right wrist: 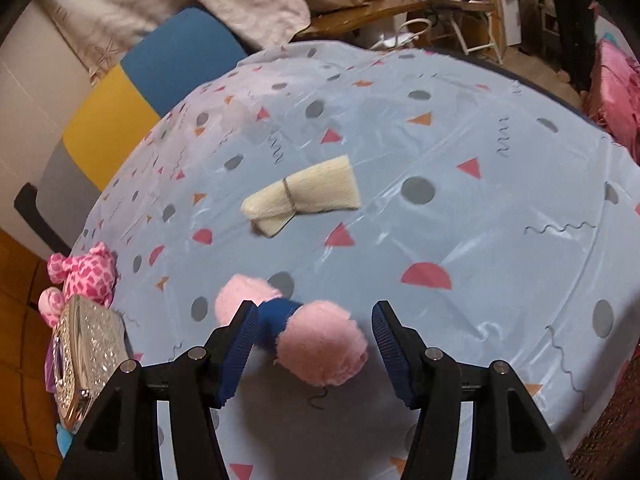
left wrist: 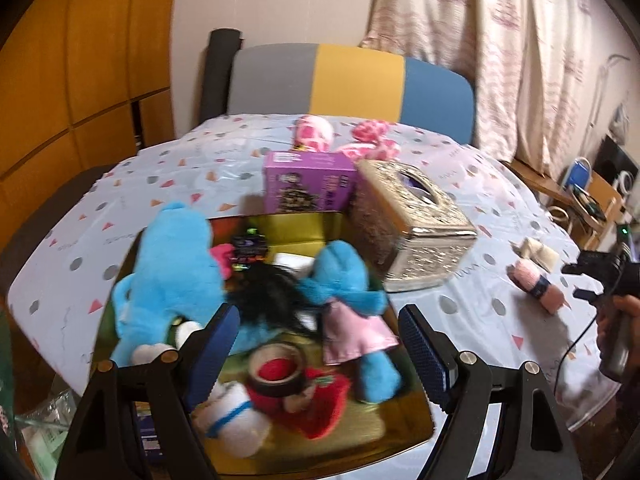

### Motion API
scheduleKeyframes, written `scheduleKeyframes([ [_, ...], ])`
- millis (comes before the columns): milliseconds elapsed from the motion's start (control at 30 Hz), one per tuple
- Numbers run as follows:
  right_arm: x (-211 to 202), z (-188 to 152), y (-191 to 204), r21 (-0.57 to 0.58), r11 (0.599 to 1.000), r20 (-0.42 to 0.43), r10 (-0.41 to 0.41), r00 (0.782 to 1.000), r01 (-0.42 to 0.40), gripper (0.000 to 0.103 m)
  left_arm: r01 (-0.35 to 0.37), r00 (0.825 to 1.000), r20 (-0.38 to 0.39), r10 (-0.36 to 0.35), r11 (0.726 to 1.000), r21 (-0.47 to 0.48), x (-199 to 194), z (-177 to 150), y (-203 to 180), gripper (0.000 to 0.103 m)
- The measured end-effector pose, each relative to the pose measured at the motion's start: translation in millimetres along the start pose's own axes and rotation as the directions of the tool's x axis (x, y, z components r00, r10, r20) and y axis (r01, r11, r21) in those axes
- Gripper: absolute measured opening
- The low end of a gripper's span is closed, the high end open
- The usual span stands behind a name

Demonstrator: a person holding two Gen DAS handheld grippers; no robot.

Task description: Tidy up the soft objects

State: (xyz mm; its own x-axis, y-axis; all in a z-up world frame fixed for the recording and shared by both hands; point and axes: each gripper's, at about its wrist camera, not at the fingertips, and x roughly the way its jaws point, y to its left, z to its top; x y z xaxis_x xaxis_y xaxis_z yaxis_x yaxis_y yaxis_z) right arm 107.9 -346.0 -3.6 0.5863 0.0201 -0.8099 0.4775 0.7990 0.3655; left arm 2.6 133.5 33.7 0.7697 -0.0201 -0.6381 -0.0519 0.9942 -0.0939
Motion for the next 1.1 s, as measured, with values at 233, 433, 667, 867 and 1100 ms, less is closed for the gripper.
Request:
scheduleKeyframes([
  [233, 1, 0, -1, 0.025, 1.0, 0.001, -0.01, 1.0, 0.01, 0.06, 0.052, 0.998, -0.024, -0.051, 0.997, 0.052, 9, 2, -28, 0.082],
  [433, 14, 20, 13, -0.07, 0.994, -0.001, -0.079, 0.997, 0.079, 0.06, 0.095, 0.995, -0.042, -0.091, 0.991, 0.093, 14, 5, -46, 0.082],
  [667, 54, 32, 13, -0.115, 0.988, -0.082, -0.114, 0.99, 0.105, 0.06, 0.103, 0.992, -0.076, -0.096, 0.991, 0.087, 19, -5, -47, 0.082],
  [867, 63, 9, 53, -0.126, 0.921, -0.336, 0.31, 0.889, -0.369, 0.062, 0.108, 0.991, -0.095, -0.098, 0.989, 0.099, 24, -10, -54, 0.082],
  [1100, 46, 18, 46, -0.176, 0.942, -0.222, 0.243, 0.944, -0.284, 0.062, 0.133, 0.984, -0.139, -0.114, 0.981, 0.138, 37, -9, -74, 0.082],
])
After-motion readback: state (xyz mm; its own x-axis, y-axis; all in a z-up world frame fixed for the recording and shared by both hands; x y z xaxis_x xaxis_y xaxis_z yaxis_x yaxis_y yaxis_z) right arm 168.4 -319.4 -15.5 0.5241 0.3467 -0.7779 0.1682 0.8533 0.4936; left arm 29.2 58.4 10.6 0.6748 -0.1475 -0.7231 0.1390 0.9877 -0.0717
